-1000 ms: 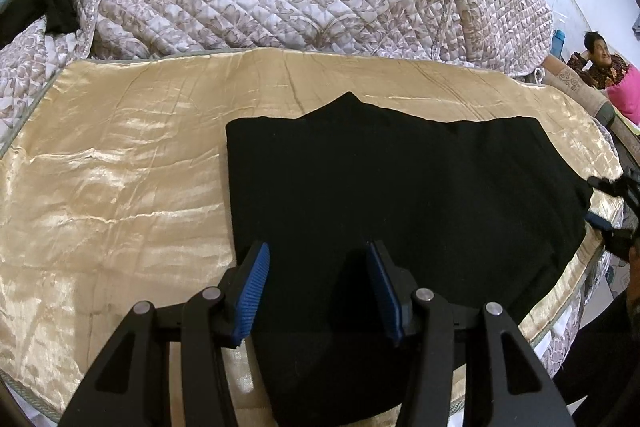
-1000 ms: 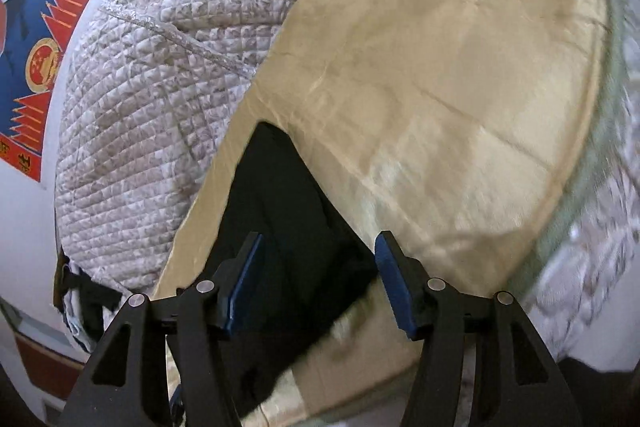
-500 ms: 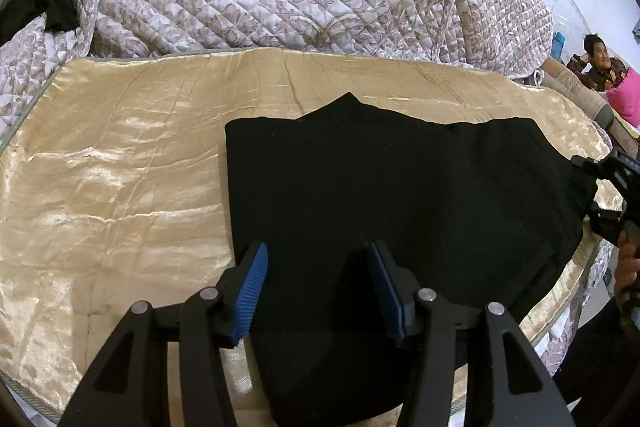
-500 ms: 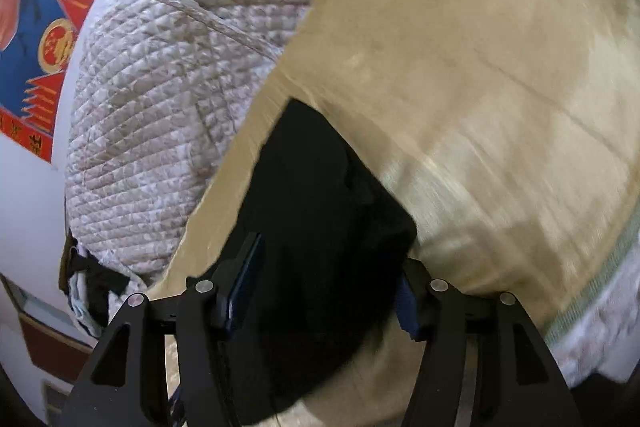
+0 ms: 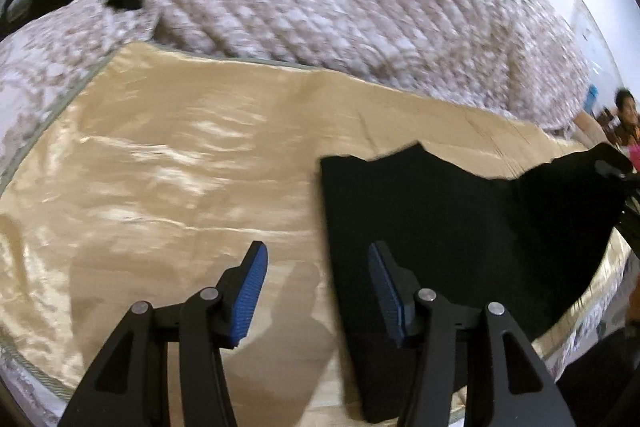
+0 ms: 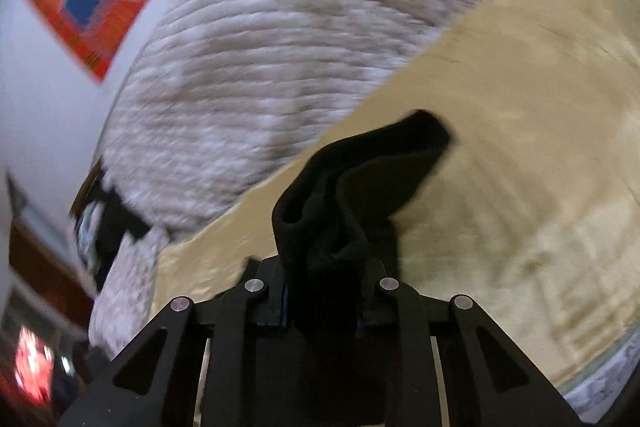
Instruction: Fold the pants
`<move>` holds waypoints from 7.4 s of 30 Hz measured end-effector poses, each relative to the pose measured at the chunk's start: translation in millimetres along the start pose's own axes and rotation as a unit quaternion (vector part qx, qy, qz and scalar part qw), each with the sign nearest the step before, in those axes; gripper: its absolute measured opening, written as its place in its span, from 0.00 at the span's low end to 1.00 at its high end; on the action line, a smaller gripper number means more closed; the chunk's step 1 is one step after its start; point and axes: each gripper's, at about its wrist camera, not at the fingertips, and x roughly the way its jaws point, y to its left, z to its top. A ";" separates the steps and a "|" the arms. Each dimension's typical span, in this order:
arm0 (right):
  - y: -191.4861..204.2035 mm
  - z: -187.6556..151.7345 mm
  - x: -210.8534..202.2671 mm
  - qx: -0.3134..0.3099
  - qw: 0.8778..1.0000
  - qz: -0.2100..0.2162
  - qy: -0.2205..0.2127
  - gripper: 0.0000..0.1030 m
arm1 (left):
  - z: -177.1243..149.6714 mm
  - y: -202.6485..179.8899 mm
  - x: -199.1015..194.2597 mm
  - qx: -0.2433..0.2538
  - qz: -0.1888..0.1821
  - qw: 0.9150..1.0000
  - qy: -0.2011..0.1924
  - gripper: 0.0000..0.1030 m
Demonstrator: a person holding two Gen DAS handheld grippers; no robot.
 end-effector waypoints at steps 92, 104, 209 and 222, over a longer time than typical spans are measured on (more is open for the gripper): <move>80.3 -110.1 66.9 -0.328 0.932 -0.024 0.154 0.31 | -19.5 -57.2 11.7 0.108 -0.004 0.994 0.030 0.56; 74.4 -100.4 62.2 -0.311 0.939 -0.016 0.144 0.32 | -13.1 -47.4 7.7 0.088 -0.003 0.996 0.022 0.56; 54.4 14.0 222.4 -0.152 0.968 0.008 0.199 0.30 | 109.8 10.3 128.6 0.012 -0.069 0.996 0.046 0.36; 106.2 -19.2 159.9 -0.272 0.949 -0.007 0.156 0.25 | 80.2 -12.5 59.4 0.026 -0.041 0.999 -0.002 0.35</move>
